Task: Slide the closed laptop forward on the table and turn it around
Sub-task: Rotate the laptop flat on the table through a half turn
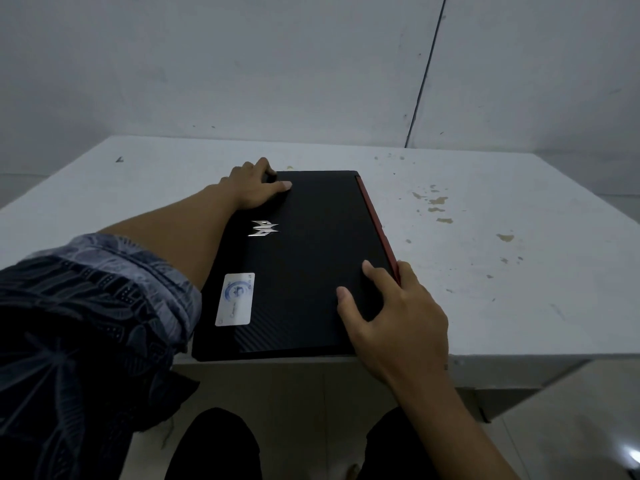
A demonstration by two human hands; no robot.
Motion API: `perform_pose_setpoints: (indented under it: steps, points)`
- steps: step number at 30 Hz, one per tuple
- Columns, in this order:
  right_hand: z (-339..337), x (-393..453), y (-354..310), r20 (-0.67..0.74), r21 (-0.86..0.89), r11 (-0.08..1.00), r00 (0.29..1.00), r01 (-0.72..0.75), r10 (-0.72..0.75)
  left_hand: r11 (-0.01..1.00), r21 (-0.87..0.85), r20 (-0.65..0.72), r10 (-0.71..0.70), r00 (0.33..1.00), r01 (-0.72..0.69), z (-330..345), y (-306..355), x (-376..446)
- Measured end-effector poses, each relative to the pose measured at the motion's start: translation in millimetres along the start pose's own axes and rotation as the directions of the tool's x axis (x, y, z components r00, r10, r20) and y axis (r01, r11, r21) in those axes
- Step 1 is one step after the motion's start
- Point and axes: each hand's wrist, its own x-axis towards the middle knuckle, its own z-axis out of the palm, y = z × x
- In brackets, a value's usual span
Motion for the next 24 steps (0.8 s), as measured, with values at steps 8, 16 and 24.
perform_pose_setpoints:
  steps: [8,16,24]
  points:
    - [-3,8,9,-0.017,-0.004,1.000,1.000,0.013,-0.013,0.999,0.036,-0.029,0.007,1.000,-0.005,-2,-5,-2]
    - [-17,33,38,-0.045,0.084,0.992,0.995,0.089,-0.086,0.986,0.087,-0.150,-0.126,0.981,0.140,4,-16,-27]
    - [-19,26,37,-0.124,0.112,0.980,0.976,-0.167,0.180,0.974,0.121,-0.167,-0.170,0.971,0.191,3,-18,-42]
